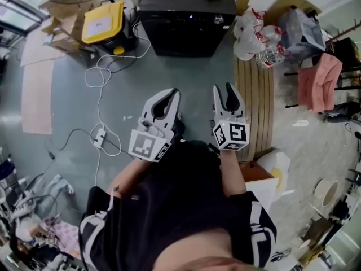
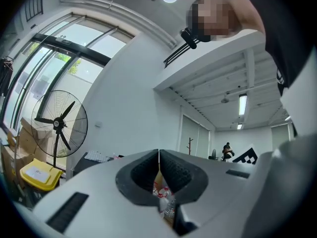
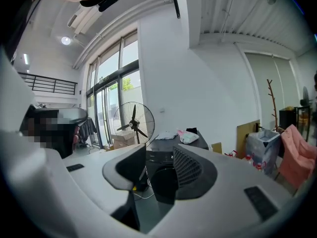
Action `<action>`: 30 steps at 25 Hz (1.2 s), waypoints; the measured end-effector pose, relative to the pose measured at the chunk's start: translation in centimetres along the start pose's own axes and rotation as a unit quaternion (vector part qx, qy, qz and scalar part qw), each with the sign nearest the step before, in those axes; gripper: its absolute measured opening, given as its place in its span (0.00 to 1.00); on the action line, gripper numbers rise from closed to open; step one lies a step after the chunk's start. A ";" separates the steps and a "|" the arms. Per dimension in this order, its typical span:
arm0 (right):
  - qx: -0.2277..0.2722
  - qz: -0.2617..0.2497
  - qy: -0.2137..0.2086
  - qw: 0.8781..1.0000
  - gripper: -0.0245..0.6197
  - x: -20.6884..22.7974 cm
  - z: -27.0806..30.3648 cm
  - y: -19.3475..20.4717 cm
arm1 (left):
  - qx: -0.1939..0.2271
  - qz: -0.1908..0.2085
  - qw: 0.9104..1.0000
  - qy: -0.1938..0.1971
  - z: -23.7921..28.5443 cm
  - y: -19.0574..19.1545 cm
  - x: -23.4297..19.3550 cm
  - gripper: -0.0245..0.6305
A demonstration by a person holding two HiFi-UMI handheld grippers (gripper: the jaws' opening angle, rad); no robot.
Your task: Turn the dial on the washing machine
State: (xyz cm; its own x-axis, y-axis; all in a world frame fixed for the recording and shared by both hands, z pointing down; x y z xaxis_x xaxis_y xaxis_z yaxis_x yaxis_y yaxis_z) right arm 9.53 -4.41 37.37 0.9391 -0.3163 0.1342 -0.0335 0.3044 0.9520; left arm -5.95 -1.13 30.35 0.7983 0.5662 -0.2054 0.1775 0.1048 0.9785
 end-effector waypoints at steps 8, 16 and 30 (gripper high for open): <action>-0.007 0.002 0.023 1.000 0.33 6.8 12.8 -2.6 | -0.007 0.000 1.000 0.002 10.1 -0.3 -6.4 0.08; -0.063 -0.007 0.041 0.997 0.38 14.8 26.5 1.9 | -0.037 -0.012 0.999 -0.012 18.4 3.1 -11.0 0.08; -0.185 -0.091 0.078 0.975 0.52 25.3 45.7 16.9 | -0.073 -0.039 0.996 -0.040 30.6 13.5 -15.8 0.08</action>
State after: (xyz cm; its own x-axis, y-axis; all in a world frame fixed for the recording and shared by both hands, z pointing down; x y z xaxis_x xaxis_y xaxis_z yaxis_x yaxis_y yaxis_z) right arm 17.06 -48.34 69.47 0.9598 -0.2628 -0.0988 0.2369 0.5694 0.7872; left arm 1.44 -33.71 46.32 0.8293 0.4859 -0.2761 0.1598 0.2672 0.9503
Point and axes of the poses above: the fingertips, and each gripper's own axes: z forward along the fingers, x to its right, y out of its underside, the point moved 1 cm from there along -z, backward along the fingers, and after that the axes turned 4 degrees about -x, right-handed, at the moved point
